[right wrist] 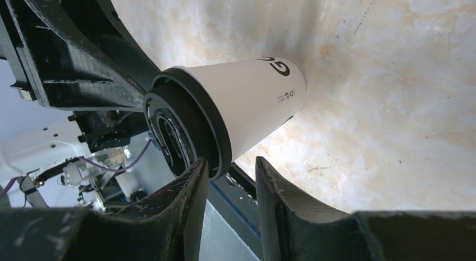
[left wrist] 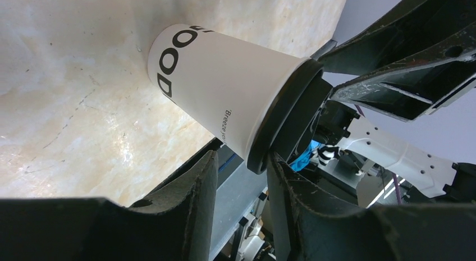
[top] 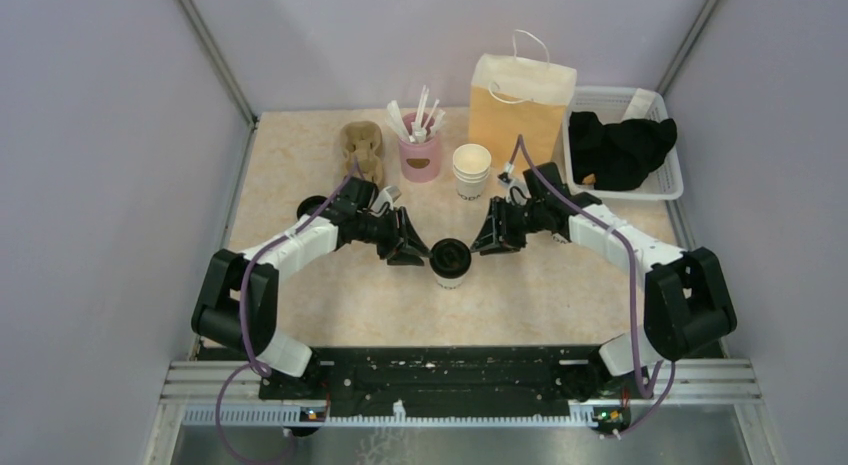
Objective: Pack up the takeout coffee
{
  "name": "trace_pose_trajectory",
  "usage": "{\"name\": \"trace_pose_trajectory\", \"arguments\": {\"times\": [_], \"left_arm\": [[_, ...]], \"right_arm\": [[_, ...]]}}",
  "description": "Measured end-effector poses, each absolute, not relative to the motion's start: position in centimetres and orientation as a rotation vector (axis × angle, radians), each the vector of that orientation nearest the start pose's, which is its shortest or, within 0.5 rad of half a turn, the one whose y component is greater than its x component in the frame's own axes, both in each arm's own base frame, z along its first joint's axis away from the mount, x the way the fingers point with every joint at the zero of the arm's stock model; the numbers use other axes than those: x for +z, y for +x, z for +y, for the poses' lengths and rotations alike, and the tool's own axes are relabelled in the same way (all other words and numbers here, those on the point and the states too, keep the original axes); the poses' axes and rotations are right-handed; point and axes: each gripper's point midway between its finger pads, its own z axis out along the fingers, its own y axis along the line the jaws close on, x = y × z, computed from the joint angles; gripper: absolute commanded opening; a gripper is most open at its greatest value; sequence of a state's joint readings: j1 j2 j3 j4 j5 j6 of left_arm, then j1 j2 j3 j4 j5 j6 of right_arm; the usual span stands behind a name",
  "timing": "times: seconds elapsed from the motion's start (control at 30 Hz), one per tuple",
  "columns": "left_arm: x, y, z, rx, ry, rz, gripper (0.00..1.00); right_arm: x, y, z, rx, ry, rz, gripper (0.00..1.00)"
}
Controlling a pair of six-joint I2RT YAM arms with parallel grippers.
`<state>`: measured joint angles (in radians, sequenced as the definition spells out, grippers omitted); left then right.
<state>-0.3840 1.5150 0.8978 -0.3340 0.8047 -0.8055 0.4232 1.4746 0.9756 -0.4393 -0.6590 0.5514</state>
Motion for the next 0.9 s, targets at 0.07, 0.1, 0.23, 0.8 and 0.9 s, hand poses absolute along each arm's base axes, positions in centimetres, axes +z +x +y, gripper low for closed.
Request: {"name": "trace_pose_trajectory", "arguments": {"times": [0.07,0.1,0.23,0.8,0.9], "left_arm": [[12.5,23.9,-25.5,-1.435,-0.207,2.731,0.43],[12.5,24.0,-25.5,-1.431,-0.208,2.731,0.43],[12.4,24.0,-25.5,-1.424,-0.208,2.733,0.42],[11.4,23.4,-25.5,-1.361,-0.174,2.736,0.36],[11.3,23.1,-25.5,-1.357,-0.16,2.713,0.35]], "right_arm": [[13.1,24.8,24.9,1.208,-0.13,2.643,0.36],[13.1,24.8,25.0,1.212,-0.132,2.64,0.36],[13.0,24.8,25.2,1.232,-0.139,2.641,0.33],[11.0,25.0,26.1,1.36,-0.108,2.575,0.27],[10.7,25.0,26.2,1.395,-0.114,2.535,0.27]]}}
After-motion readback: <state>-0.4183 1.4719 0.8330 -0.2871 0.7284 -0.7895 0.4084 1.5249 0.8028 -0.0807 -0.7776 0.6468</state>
